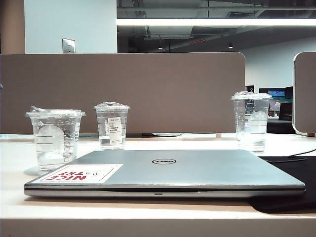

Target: Pick up the coffee cup on the middle and place it on the left side of the laptop.

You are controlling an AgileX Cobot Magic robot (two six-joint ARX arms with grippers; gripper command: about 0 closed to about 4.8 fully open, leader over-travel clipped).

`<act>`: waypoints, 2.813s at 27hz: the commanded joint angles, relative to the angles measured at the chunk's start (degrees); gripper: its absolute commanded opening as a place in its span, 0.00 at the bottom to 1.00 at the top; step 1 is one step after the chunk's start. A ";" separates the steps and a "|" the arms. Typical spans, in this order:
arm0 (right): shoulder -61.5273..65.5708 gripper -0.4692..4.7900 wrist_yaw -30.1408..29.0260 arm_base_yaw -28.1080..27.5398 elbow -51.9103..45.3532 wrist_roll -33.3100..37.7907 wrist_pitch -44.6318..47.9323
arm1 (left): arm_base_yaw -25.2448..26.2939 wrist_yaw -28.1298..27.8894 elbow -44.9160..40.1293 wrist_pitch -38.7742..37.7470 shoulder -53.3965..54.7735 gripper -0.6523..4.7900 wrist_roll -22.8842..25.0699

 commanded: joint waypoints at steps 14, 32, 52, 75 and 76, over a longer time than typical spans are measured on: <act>-5.97 0.08 0.07 -10.91 -0.24 0.00 1.05 | 0.04 -16.13 0.35 -32.24 -35.87 0.11 4.92; -6.80 0.08 0.07 -12.26 -0.22 0.00 1.07 | 0.07 -23.41 0.28 -45.97 -44.96 0.11 6.32; -6.80 0.08 0.07 -12.28 -0.22 0.00 1.07 | 0.04 -23.21 0.28 -45.97 -44.98 0.11 2.38; -6.80 0.08 0.07 -12.31 -0.22 0.00 1.03 | 0.04 -23.02 0.20 -50.60 -53.09 0.11 3.87; -6.80 0.08 0.07 -12.31 -0.22 0.00 1.05 | 0.04 -22.99 0.20 -51.06 -53.09 0.11 3.89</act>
